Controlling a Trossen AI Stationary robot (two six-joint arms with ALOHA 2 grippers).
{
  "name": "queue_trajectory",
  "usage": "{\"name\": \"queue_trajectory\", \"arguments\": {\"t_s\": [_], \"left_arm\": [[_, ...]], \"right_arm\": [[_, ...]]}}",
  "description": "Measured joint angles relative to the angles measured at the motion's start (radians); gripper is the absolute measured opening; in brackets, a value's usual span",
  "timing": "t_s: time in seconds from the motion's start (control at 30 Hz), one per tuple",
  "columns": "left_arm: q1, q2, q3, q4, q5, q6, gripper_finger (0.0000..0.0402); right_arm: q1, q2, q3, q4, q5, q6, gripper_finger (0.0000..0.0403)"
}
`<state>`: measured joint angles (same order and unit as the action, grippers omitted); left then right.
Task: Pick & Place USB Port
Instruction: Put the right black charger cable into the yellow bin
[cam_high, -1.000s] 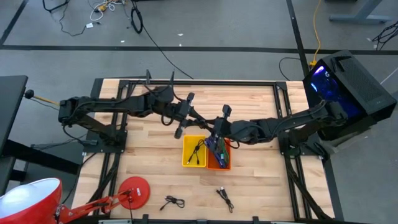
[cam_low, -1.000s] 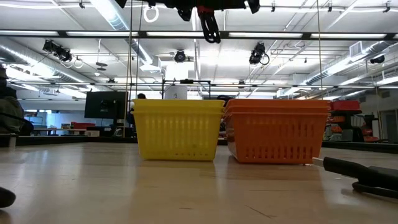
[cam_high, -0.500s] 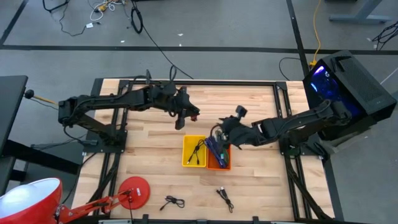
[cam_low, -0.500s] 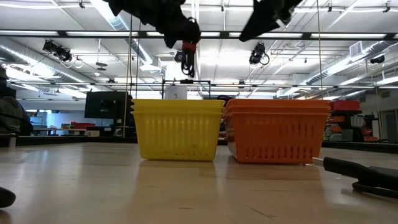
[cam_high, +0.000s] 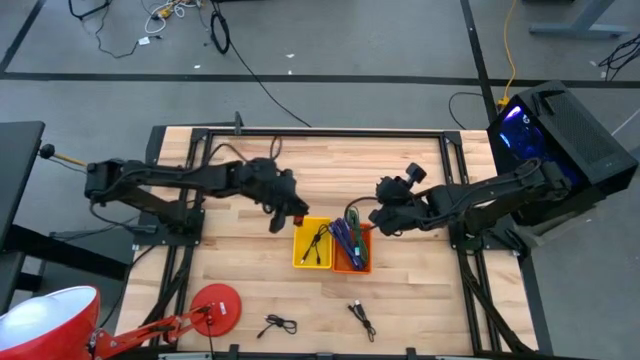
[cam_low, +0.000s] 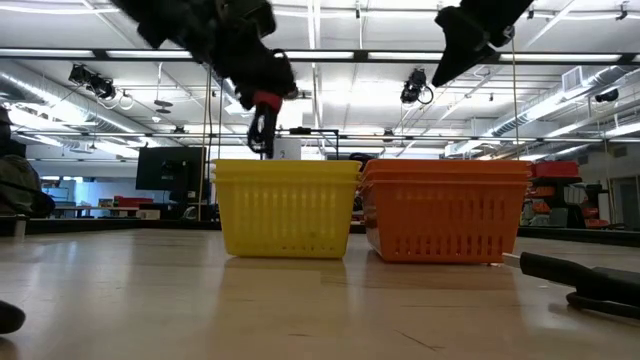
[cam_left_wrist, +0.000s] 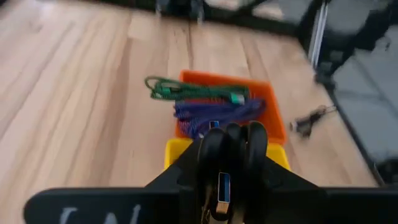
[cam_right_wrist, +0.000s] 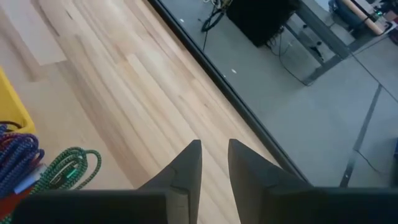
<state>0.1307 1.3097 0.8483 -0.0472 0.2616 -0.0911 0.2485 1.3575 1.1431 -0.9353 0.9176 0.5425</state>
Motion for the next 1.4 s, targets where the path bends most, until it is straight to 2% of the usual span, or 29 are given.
{"name": "queue_trajectory", "arguments": {"t_s": [0.17,0.33,0.57,0.67,0.83,0.93,1.07,1.4], "left_arm": [[0.008,-0.087,-0.208,0.344,0.077,-0.174,0.0065],[-0.021,-0.144,-0.304,0.400,0.062,-0.291,0.0065],[-0.172,-0.107,-0.324,0.507,-0.108,-0.310,0.0065],[-0.222,-0.076,-0.322,0.600,-0.140,-0.288,0.0065],[-0.230,-0.009,-0.323,0.630,-0.192,-0.276,0.0065],[-0.219,0.043,-0.323,0.666,-0.197,-0.281,0.0065],[-0.211,0.109,-0.323,0.774,-0.141,-0.299,0.0065],[-0.206,0.210,-0.323,0.779,-0.160,-0.344,0.0065]], "right_arm": [[0.000,0.000,0.000,-0.015,0.013,-0.001,0.0079],[0.000,0.000,-0.001,-0.030,0.024,0.000,0.0080],[0.000,0.000,-0.001,-0.035,0.114,0.000,0.0080],[0.000,0.000,-0.001,-0.034,0.123,0.000,0.0080],[0.000,0.000,-0.001,-0.034,0.122,0.000,0.0080],[0.000,0.000,-0.001,-0.034,0.118,0.000,0.0080],[0.000,0.000,-0.001,-0.034,0.117,0.001,0.0080],[0.000,0.000,-0.001,-0.034,0.113,0.000,0.0080]]}}
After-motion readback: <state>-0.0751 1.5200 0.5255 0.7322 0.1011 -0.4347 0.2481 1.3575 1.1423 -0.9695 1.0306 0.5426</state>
